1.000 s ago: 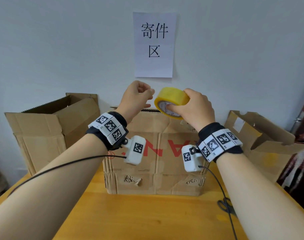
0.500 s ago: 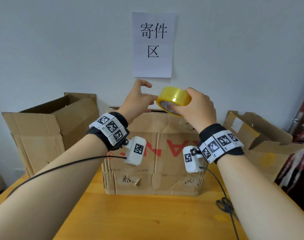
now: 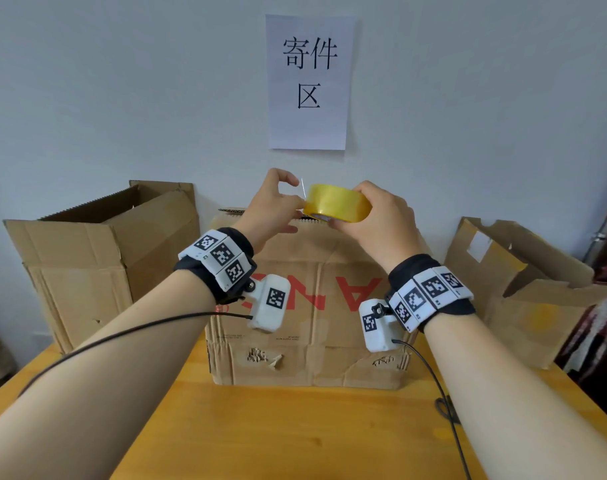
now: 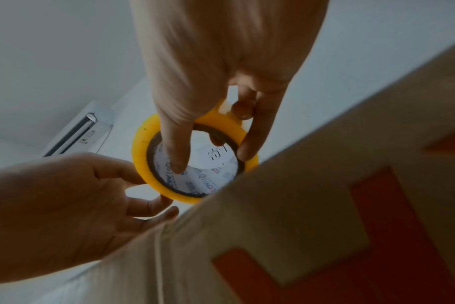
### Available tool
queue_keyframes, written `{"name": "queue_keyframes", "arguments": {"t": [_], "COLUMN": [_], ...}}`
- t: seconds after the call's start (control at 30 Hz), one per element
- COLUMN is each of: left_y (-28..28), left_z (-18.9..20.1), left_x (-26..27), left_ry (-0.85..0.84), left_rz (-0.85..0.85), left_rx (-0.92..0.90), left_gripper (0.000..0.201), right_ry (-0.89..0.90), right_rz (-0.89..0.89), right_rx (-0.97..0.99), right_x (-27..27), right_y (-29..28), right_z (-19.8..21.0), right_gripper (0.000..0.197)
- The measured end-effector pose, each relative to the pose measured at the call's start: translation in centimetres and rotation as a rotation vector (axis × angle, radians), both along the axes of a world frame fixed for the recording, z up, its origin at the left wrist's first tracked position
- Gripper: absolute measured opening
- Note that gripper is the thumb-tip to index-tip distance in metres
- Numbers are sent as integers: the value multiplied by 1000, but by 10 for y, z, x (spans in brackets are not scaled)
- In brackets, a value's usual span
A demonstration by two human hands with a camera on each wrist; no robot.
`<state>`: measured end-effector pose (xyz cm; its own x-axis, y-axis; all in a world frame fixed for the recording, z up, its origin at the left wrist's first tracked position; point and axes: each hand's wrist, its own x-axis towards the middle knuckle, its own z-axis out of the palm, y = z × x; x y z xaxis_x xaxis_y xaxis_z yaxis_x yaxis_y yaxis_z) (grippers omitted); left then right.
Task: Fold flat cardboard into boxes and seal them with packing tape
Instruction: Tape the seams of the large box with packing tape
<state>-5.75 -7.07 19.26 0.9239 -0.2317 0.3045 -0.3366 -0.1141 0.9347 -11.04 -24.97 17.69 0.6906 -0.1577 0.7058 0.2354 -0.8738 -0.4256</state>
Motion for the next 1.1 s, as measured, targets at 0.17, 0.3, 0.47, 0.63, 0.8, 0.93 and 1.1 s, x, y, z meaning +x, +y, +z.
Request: {"name": "queue_keyframes", "arguments": {"t": [0.17, 0.3, 0.47, 0.63, 0.8, 0.93, 1.1], "left_y": [1, 2, 2, 3, 3, 0, 1], "left_z": [-15, -24, -31, -38, -41, -43, -43], "left_x": [7, 12, 20, 24, 26, 29, 32], "left_ry": [83, 88, 49, -42, -72, -97, -103], "left_rz": [-12, -38, -46, -19, -4, -4, -1], "left_rx": [-7, -24, -16, 53, 79, 104, 108], "left_gripper": [23, 26, 26, 25, 25, 26, 24], "right_ry": [-18, -15, -32, -56, -73, -81, -85], "right_rz": [53, 52, 79, 91, 90, 80, 75], "right_rx": [19, 24, 48, 16, -6, -28, -41], "right_x": [14, 22, 28, 32, 34, 34, 36], "right_y": [1, -1, -6, -8, -9, -9, -9], "right_z": [-20, -30, -40, -49, -52, -54, -55], "right_gripper": [32, 29, 29, 29, 28, 28, 27]}}
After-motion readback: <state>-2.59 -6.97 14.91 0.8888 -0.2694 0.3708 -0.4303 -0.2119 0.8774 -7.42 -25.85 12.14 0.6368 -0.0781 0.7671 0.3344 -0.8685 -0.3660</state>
